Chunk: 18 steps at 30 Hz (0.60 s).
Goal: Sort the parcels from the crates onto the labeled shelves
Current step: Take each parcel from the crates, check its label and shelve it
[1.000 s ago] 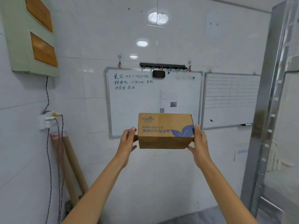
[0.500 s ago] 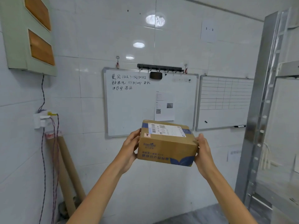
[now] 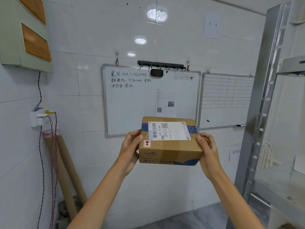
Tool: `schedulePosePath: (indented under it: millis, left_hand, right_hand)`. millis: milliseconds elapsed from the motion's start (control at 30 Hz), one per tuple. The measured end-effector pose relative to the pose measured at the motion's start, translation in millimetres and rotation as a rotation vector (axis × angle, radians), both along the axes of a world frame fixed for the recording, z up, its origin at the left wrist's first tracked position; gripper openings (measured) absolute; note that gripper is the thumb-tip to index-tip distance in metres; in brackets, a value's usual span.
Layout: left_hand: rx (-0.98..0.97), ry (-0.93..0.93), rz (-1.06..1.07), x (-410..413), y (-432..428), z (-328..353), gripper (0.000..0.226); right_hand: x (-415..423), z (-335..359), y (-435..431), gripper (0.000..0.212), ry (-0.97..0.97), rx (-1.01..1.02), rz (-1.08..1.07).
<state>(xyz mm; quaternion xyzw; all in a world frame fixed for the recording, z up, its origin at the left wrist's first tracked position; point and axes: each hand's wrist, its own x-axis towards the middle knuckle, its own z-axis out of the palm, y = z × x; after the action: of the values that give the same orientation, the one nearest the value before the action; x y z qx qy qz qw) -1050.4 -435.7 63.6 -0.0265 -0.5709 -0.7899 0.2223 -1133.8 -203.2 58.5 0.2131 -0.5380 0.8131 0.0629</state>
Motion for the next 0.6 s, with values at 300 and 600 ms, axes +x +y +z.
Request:
schedulePosePath:
  millis: [300, 600]
  left_hand:
    - [-0.079, -0.027, 0.033, -0.1, 7.4, -8.2, 0.019]
    - [-0.019, -0.299, -0.152, -5.7, 49.9, -41.6, 0.098]
  right_hand:
    - [-11.1, -13.1, 27.4, 0.059, -0.32, 0.167, 0.312]
    - [-6.3, -29.4, 3.1, 0.042, -0.375, -0.069, 0.132]
